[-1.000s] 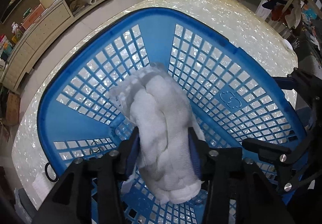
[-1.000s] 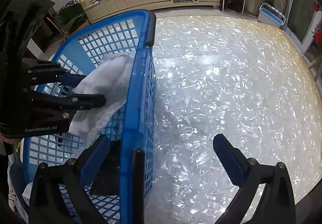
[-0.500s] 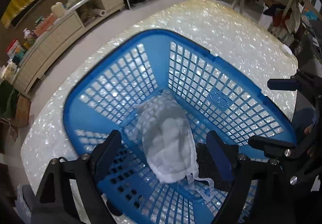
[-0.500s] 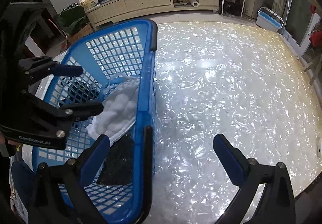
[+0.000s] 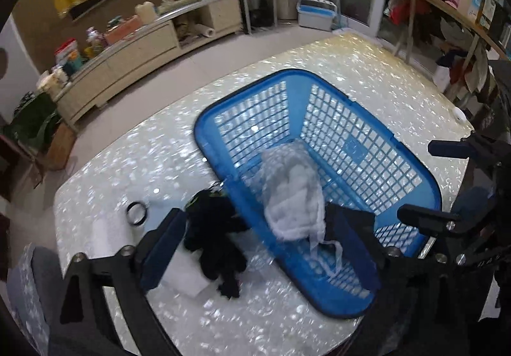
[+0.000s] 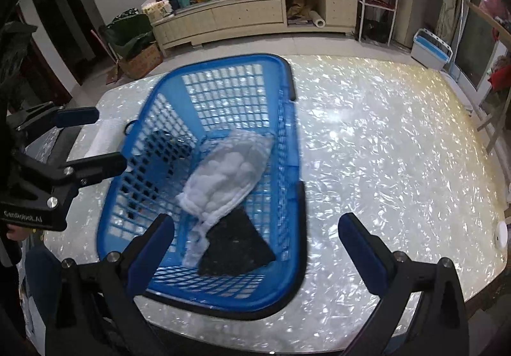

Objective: Organize soft objects
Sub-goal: 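Move the right tool to the white foam block and grasp it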

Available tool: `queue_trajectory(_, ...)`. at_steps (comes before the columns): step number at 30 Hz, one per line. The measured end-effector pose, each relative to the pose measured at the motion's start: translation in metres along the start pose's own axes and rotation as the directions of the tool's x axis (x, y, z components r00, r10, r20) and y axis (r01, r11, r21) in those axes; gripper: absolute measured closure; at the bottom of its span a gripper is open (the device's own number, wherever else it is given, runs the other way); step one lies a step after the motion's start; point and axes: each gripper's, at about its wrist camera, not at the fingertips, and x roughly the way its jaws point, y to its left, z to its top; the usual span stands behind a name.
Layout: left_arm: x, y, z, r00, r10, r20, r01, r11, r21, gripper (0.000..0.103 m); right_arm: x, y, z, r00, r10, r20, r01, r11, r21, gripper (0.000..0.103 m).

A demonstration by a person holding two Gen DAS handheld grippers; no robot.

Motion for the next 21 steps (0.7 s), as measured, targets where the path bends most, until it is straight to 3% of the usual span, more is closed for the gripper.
queue_trajectory(1,-0.004,0.002,-0.004,1.0,0.012,0.007,-0.012,1.0,-0.006,0.0,-0.002,0.004,0.0,1.0,0.003,0.006,-0.003,1.0,-0.006,0.0)
queue_trajectory(11,-0.059,0.041,-0.056,0.996,0.071,0.055,-0.064,0.99,-0.124,0.0,-0.011,0.055,0.0,0.999,0.036,0.033,-0.033,0.995,-0.089,0.0)
queue_trajectory(21,-0.089,0.087,-0.106,0.988,0.139,0.062,-0.121,0.967,-0.225,0.0,0.002,0.112,0.013,0.997,0.076,0.034,-0.069,0.981,-0.181,0.0)
